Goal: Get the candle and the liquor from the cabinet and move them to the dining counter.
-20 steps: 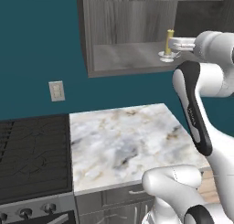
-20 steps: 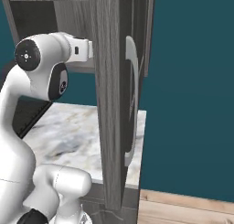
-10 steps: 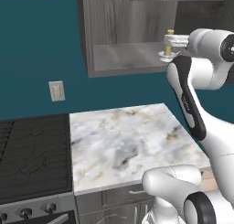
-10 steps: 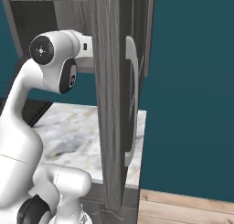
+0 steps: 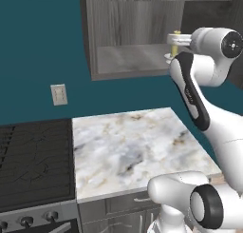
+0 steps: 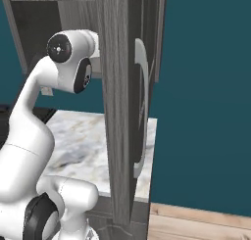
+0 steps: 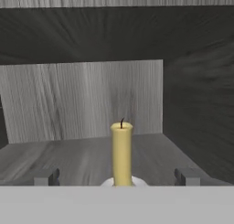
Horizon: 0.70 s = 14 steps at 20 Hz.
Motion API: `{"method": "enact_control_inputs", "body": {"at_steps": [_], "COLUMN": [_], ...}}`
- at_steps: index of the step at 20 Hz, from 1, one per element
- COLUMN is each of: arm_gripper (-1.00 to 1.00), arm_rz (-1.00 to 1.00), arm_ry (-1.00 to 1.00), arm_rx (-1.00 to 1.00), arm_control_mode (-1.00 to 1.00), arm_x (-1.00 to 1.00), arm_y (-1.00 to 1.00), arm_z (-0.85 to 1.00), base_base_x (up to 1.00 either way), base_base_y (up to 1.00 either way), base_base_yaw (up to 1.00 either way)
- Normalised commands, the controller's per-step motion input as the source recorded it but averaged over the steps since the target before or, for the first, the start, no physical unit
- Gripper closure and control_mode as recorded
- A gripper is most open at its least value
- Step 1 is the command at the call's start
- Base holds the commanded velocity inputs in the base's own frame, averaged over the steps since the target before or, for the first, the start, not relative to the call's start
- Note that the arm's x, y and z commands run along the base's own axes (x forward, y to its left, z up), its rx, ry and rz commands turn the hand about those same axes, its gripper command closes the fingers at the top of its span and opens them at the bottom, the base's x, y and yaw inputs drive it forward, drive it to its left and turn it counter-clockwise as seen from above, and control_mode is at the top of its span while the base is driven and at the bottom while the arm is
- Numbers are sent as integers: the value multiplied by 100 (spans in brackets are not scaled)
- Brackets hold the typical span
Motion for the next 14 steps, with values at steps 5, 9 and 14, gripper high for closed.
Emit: {"method": "enact_control_inputs", "body": {"at_steps": [5,9,14], "arm_gripper": [-100,-100,-100], "arm_rz": [0,0,0], "arm_ry": [5,4,0], "arm_rx": [0,0,0], "arm_control_mode": [-100,-100,-100], "arm_x": [34,36,32], "arm_y": [-1,0,0], "arm_z": [-2,0,0], "base_base_x": [0,0,0], "base_base_y": [0,0,0], "base_base_yaw": [0,0,0]}}
